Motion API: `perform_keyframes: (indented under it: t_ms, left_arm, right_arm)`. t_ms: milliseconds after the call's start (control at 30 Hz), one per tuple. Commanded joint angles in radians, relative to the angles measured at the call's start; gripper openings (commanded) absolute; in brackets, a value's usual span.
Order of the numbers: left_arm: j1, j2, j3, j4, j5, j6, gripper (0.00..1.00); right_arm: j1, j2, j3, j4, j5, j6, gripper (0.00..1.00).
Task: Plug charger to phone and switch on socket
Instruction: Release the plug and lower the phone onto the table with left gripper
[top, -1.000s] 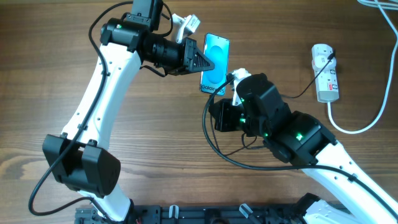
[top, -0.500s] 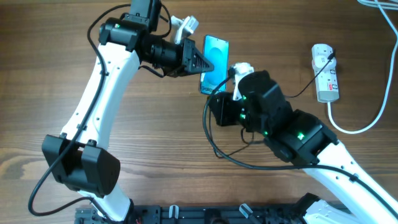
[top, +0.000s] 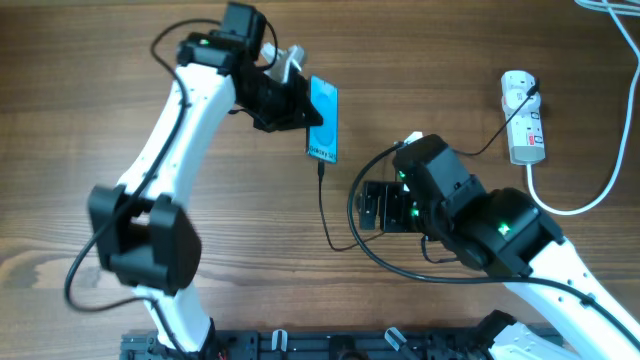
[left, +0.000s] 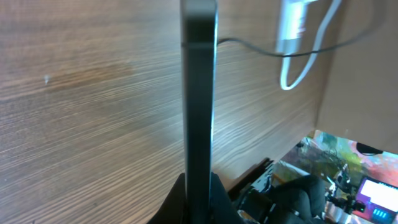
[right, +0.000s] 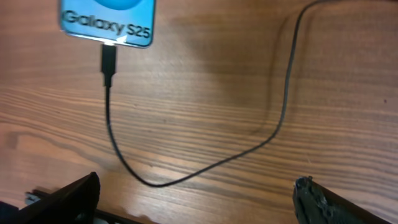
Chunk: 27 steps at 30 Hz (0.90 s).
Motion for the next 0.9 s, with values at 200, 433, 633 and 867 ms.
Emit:
perform_keyframes:
  t_ms: [200,433,633,867]
  left_arm:
    - [-0.013,0.234,-0.02,0.075,-0.06,0.009,0.04]
    - [-0.019,0.264,-0.02,0.11,-0.147,0.008,0.04]
    - [-0.023,0.282,-0.059,0.184,-0.175,0.004,0.08]
    - [-0.023,0.287,-0.131,0.233,-0.176,0.005,0.25]
  right_arm:
    - [-0.003,0.135,-0.015,-0.026,0.017,0.03,0.99]
    - [-0.003,0.255,-0.015,0.012,0.013,0.03,1.0]
    - [-0.003,0.254,-0.015,0.034,0.002,0.03,1.0]
    - [-0.003,0.254,-0.015,0.049,-0.007,0.03,1.0]
